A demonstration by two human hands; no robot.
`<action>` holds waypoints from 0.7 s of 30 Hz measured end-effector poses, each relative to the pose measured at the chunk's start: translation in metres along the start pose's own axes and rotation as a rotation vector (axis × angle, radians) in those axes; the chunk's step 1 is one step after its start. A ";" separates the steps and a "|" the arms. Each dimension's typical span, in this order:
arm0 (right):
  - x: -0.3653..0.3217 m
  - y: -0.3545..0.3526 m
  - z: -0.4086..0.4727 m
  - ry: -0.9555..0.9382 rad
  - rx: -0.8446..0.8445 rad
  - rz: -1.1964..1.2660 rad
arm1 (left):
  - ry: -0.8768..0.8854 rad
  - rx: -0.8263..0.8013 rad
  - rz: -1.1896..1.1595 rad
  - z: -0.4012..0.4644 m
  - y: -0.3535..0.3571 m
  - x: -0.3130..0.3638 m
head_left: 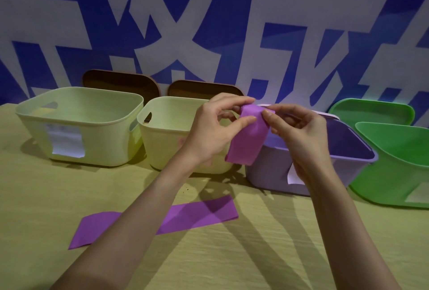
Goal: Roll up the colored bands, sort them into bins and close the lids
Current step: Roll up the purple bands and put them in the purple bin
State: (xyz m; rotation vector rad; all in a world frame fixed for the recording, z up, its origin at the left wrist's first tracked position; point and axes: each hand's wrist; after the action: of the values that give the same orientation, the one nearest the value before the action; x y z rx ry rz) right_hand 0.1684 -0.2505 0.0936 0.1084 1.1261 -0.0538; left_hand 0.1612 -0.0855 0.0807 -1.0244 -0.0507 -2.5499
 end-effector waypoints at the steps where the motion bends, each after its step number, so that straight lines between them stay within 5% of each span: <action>1: 0.000 0.000 0.000 0.010 0.005 0.004 | 0.001 -0.001 0.003 0.000 0.000 0.000; 10: 0.000 0.001 0.000 0.019 0.014 0.002 | 0.030 0.005 0.080 -0.001 0.001 0.000; 21: 0.001 0.001 -0.002 -0.319 -0.153 -0.238 | -0.070 -0.001 0.161 0.000 0.000 -0.001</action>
State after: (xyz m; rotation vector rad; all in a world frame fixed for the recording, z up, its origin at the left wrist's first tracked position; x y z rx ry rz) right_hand 0.1674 -0.2488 0.0918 -0.1665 0.8157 -0.1899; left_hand 0.1617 -0.0853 0.0798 -1.0734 0.0127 -2.3695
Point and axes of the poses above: each hand's wrist, its own z-axis towards the middle knuckle, its own y-axis out of the palm, x = y × z, and after that the axes turned 9 degrees about x, right-handed
